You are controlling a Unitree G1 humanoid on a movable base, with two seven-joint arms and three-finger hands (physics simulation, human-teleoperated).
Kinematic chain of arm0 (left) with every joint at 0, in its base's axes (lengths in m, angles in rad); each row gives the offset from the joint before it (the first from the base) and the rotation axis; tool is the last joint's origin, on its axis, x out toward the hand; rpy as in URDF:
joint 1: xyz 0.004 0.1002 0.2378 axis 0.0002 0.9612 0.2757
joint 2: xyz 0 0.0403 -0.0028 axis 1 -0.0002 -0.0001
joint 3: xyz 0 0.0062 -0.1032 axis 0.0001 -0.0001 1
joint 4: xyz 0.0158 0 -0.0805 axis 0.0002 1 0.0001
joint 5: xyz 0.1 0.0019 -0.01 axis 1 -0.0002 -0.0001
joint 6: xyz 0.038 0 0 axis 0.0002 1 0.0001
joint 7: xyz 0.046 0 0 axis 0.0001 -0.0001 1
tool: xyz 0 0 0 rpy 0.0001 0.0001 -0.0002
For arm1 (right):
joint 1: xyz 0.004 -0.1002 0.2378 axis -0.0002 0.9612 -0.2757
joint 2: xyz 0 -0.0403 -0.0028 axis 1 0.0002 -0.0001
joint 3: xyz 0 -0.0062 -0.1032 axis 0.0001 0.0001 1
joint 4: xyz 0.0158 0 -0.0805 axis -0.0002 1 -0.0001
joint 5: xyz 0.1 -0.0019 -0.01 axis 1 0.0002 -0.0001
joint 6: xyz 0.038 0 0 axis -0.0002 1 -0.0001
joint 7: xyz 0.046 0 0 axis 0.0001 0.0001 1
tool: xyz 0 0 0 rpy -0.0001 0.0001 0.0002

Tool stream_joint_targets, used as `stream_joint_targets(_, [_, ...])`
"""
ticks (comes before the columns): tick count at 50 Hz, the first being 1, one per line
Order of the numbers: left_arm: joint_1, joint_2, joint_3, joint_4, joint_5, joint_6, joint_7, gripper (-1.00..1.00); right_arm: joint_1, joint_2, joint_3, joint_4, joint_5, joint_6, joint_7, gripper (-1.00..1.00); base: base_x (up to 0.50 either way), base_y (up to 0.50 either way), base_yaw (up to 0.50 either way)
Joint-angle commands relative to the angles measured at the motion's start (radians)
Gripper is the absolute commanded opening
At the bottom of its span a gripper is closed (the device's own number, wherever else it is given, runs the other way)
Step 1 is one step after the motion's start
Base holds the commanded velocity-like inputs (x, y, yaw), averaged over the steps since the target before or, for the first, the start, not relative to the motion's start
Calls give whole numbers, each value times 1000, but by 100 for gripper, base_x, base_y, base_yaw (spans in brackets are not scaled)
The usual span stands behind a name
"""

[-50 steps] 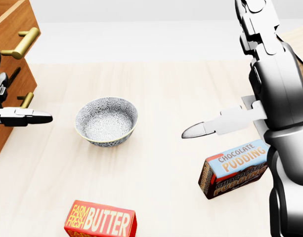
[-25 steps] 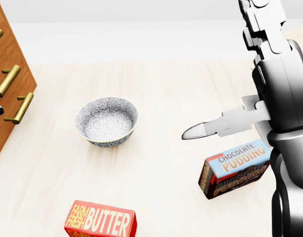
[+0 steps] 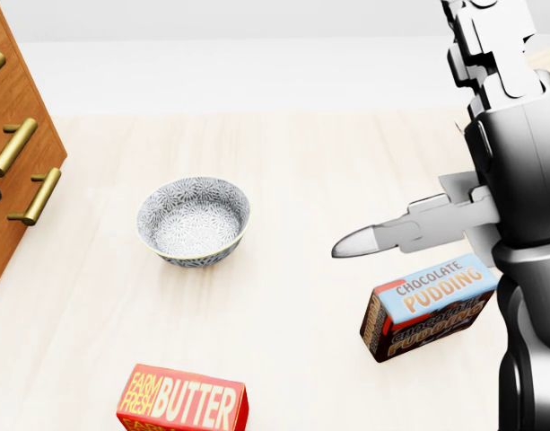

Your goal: Close the top drawer of the cabinet.

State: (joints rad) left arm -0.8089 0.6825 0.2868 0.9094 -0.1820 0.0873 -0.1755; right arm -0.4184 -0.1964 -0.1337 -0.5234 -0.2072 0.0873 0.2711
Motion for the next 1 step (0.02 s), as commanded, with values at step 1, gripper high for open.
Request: stream_joint_targets(1, [29,107,37,-3,84,0,49,100,6,-3,-5,-27,1,0,6,100,0,0,0])
